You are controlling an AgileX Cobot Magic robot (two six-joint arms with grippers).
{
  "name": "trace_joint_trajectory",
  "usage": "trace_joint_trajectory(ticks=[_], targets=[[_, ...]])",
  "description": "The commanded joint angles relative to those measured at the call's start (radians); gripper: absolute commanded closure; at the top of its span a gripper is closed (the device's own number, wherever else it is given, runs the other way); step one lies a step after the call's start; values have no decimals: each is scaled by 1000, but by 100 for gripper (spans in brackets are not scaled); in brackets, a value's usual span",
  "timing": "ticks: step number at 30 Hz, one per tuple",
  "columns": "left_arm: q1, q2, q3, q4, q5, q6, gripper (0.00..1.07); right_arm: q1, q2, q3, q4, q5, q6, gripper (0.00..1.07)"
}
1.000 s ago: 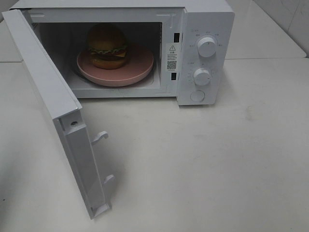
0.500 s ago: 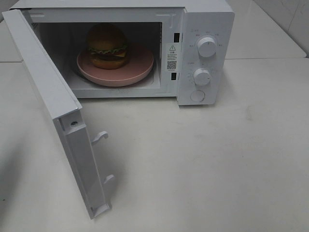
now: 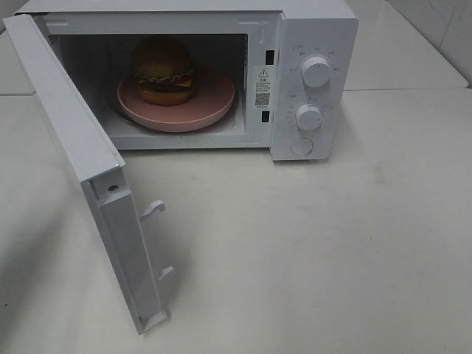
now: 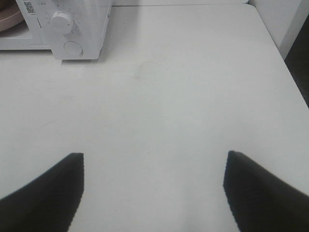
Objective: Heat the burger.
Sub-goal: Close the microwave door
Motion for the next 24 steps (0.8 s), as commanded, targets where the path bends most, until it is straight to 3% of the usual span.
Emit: trace_joint_trajectory(ticks=[1, 5, 11, 17, 19, 22, 24], targets=[[-4, 41, -3, 73, -96, -52, 107, -8, -27, -1, -4, -11, -3, 31], [-54, 139, -23, 99, -197, -77, 107, -8, -27, -1, -4, -11, -3, 31], [-164, 254, -70, 98, -230, -69, 107, -8, -27, -1, -4, -11, -3, 31], [-222, 323, -102, 81, -268, -66, 107, -8, -27, -1, -4, -11, -3, 31], [-278, 378, -136, 32, -293, -65, 107, -8, -27, -1, -4, -11, -3, 31], [-293, 392, -148, 11, -293, -64, 107, -8, -27, -1, -4, -11, -3, 31], [-353, 437, -196, -84, -293, -22, 107, -8, -27, -1, -4, -11, -3, 31]])
